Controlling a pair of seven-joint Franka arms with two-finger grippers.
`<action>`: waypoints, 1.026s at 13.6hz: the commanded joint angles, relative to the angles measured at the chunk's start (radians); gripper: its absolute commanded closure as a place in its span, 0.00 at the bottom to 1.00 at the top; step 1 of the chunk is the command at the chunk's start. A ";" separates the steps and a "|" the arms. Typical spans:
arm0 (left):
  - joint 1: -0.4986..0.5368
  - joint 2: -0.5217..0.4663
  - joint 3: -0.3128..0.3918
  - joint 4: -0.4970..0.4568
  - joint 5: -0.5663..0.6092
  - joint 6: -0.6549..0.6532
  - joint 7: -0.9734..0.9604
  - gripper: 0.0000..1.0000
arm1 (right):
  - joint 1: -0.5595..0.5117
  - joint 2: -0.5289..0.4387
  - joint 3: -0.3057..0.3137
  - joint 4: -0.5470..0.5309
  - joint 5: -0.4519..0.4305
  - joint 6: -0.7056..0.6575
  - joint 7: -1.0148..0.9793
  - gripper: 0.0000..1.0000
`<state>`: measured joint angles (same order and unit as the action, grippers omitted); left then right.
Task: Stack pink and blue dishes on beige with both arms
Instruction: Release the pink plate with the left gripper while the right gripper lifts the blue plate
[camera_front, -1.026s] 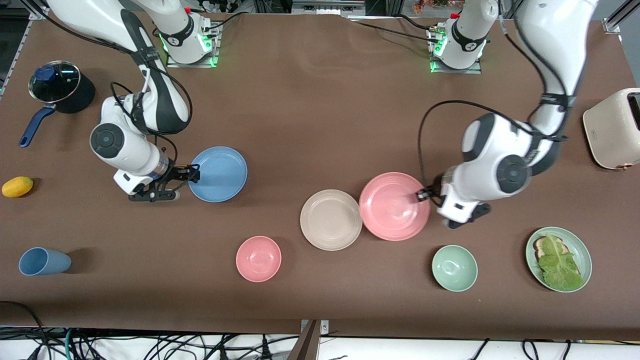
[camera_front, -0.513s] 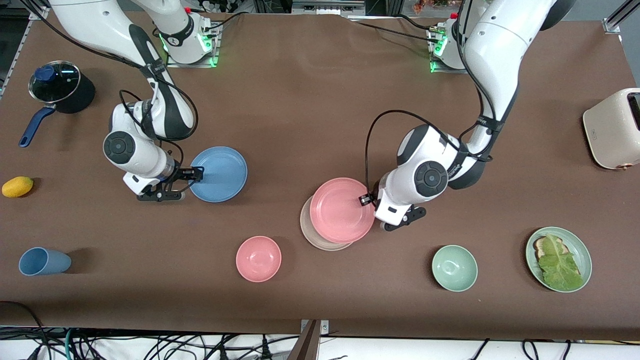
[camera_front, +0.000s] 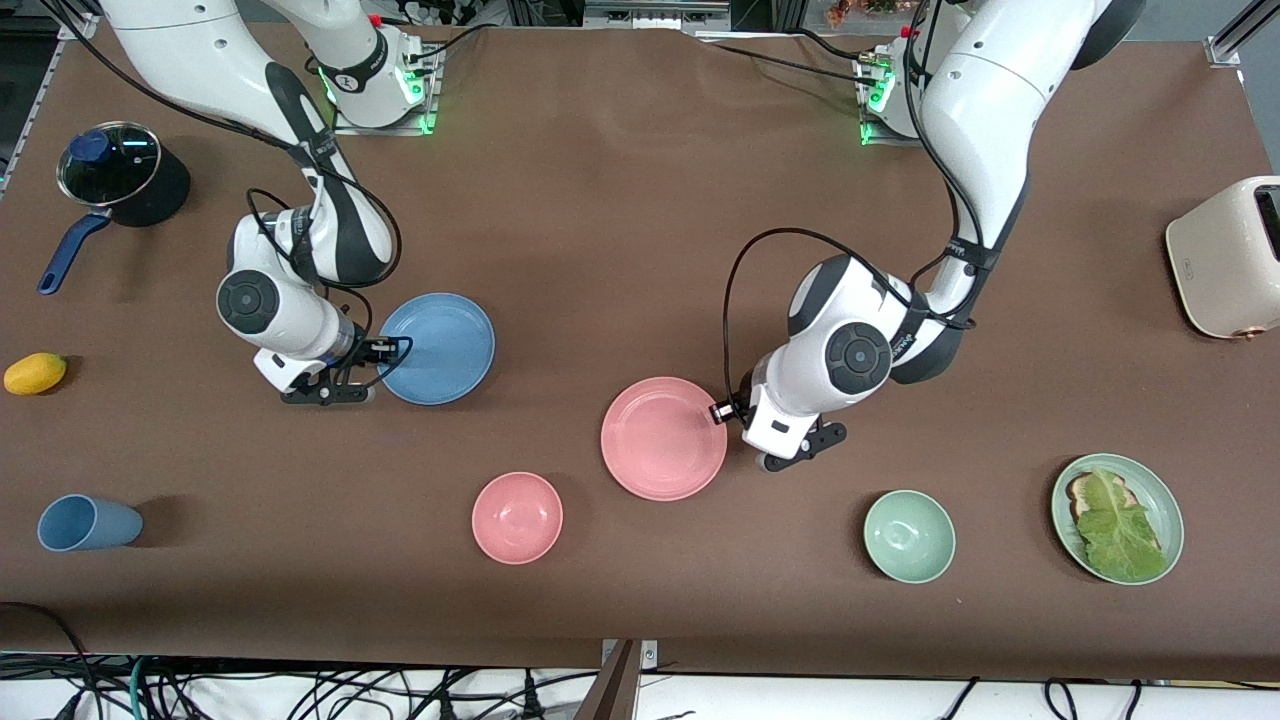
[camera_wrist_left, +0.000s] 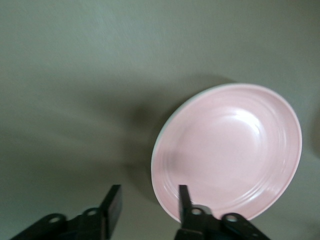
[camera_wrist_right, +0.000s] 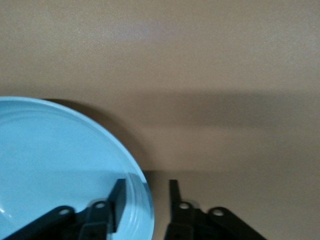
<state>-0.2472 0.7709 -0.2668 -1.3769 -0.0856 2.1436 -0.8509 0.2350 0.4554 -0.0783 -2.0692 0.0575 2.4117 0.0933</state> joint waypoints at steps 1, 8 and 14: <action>0.012 -0.027 0.038 0.009 0.018 -0.074 -0.005 0.00 | -0.011 -0.012 0.009 -0.014 0.027 0.015 -0.003 0.82; 0.185 -0.091 0.055 0.006 0.020 -0.272 0.171 0.00 | -0.011 -0.054 0.003 0.258 0.031 -0.343 -0.015 1.00; 0.350 -0.124 0.057 0.006 0.073 -0.362 0.390 0.00 | 0.035 0.005 0.029 0.546 0.183 -0.527 0.058 1.00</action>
<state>0.0664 0.6720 -0.2038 -1.3631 -0.0368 1.8193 -0.5365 0.2443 0.4027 -0.0616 -1.5869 0.1676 1.9019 0.1015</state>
